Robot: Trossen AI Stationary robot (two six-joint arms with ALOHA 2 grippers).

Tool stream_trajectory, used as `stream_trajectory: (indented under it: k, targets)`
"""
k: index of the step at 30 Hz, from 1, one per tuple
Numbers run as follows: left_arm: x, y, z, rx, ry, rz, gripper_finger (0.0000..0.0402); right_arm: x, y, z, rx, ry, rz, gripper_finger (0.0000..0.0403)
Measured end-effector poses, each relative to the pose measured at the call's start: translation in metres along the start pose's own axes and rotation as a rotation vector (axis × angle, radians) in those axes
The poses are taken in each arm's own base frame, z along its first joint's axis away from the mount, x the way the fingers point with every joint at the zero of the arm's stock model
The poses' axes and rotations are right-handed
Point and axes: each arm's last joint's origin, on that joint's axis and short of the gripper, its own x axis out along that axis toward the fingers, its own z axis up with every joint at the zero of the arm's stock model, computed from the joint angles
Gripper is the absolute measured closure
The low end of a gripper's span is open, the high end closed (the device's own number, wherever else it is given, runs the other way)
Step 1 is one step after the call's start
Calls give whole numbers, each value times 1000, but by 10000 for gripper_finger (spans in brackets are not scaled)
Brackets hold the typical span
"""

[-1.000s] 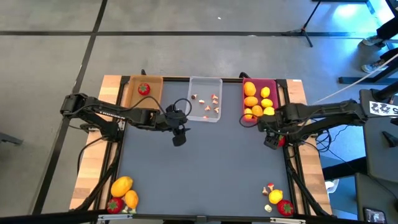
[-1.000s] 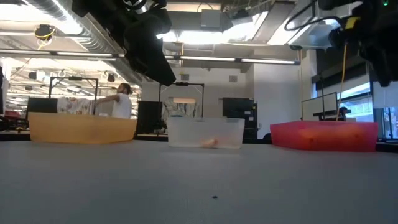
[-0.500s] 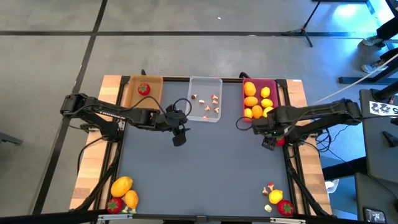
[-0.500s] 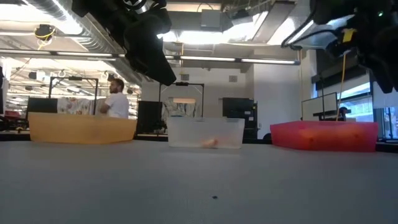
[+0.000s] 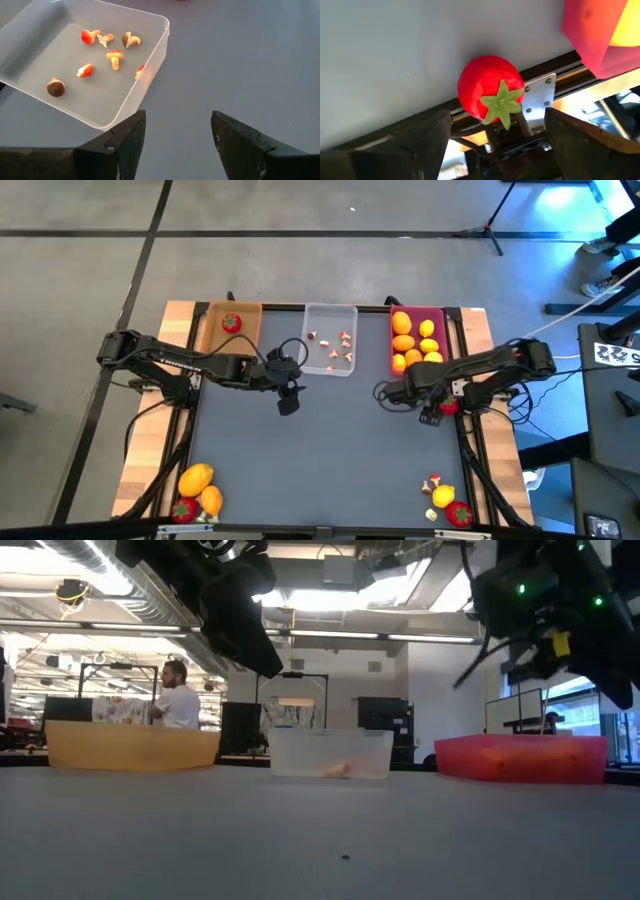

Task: Sort produce into baskets
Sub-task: Put the tomato into the orange bin

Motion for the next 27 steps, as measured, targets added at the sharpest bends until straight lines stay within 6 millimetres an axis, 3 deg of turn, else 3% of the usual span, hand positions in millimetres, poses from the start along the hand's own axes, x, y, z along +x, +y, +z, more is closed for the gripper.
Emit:
stream_trajectory:
  k: [12, 27]
  targets:
    - [0, 0, 0, 4, 0, 0, 180, 47, -11, 19, -11, 186, 50, 86]
    - [0, 0, 0, 3, -2, -1, 180, 60, -10, 28, -16, 246, -9, 86]
